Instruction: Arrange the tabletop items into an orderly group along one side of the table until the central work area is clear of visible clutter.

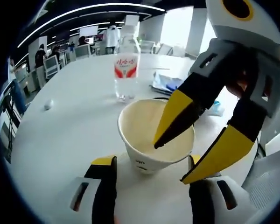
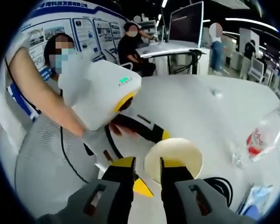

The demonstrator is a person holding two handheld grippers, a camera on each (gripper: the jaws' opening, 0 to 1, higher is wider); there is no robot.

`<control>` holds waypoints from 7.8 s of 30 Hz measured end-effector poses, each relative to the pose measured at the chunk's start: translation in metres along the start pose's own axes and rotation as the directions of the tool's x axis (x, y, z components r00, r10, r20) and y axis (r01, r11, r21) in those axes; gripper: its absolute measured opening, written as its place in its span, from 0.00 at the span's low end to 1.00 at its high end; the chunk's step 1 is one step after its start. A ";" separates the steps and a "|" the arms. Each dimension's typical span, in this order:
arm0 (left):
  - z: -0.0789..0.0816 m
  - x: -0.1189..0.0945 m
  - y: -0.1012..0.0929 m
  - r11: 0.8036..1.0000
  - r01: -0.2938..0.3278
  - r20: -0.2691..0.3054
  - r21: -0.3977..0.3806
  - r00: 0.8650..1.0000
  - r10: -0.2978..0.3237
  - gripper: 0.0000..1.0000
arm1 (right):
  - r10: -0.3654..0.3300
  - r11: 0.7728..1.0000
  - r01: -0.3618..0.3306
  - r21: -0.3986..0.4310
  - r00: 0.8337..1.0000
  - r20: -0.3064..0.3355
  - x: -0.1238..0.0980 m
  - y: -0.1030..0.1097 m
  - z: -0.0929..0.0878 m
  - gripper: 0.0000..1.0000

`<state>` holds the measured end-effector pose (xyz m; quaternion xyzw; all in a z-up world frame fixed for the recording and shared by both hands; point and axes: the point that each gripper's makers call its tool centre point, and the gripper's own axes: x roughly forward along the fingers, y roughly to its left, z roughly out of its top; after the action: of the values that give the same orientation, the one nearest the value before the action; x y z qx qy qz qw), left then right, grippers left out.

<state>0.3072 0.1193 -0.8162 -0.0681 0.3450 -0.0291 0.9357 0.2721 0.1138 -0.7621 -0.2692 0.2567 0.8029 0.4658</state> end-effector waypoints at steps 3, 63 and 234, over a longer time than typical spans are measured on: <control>0.001 -0.002 0.001 1.000 -0.012 0.005 -0.008 1.000 0.012 0.67 | 0.003 1.000 -0.002 -0.017 1.000 0.027 -0.005 0.003 0.002 0.22; 0.035 -0.039 -0.013 0.984 -0.004 0.050 0.178 0.999 -0.005 0.80 | -0.601 0.753 0.448 0.483 0.766 0.227 -0.208 -0.021 -0.100 0.68; 0.040 0.088 -0.152 0.845 -0.169 -0.079 -0.508 0.986 0.150 0.13 | -0.191 0.949 0.146 0.278 0.971 0.142 -0.161 -0.161 -0.174 0.00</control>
<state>0.3992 -0.0352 -0.8204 -0.2850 0.3617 0.1402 0.8765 0.5163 -0.0300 -0.8062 -0.1574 0.2979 0.7381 0.5846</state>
